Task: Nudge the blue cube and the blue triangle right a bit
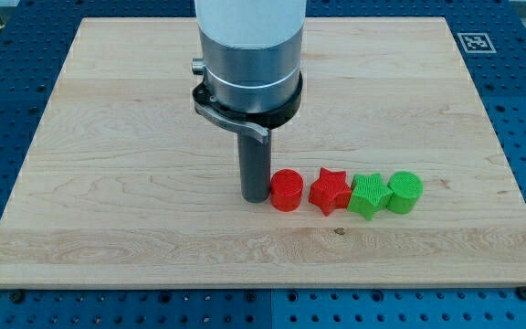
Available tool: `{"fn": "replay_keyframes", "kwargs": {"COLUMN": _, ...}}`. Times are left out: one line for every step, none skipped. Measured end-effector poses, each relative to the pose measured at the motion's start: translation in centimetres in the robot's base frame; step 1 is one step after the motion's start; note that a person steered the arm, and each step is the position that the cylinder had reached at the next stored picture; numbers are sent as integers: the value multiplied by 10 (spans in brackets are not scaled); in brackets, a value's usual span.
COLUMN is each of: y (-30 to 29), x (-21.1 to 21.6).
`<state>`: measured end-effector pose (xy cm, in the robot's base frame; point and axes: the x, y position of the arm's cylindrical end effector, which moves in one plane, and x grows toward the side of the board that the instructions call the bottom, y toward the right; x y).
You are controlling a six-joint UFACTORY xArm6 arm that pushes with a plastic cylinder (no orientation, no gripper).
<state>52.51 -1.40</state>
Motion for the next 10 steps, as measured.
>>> {"fn": "replay_keyframes", "kwargs": {"y": 7, "x": 0}}
{"fn": "replay_keyframes", "kwargs": {"y": 12, "x": 0}}
{"fn": "replay_keyframes", "kwargs": {"y": 10, "x": -5}}
{"fn": "replay_keyframes", "kwargs": {"y": -21, "x": -54}}
{"fn": "replay_keyframes", "kwargs": {"y": -36, "x": -83}}
{"fn": "replay_keyframes", "kwargs": {"y": -47, "x": -121}}
{"fn": "replay_keyframes", "kwargs": {"y": -53, "x": -157}}
{"fn": "replay_keyframes", "kwargs": {"y": -53, "x": -170}}
{"fn": "replay_keyframes", "kwargs": {"y": -53, "x": -182}}
{"fn": "replay_keyframes", "kwargs": {"y": -53, "x": -197}}
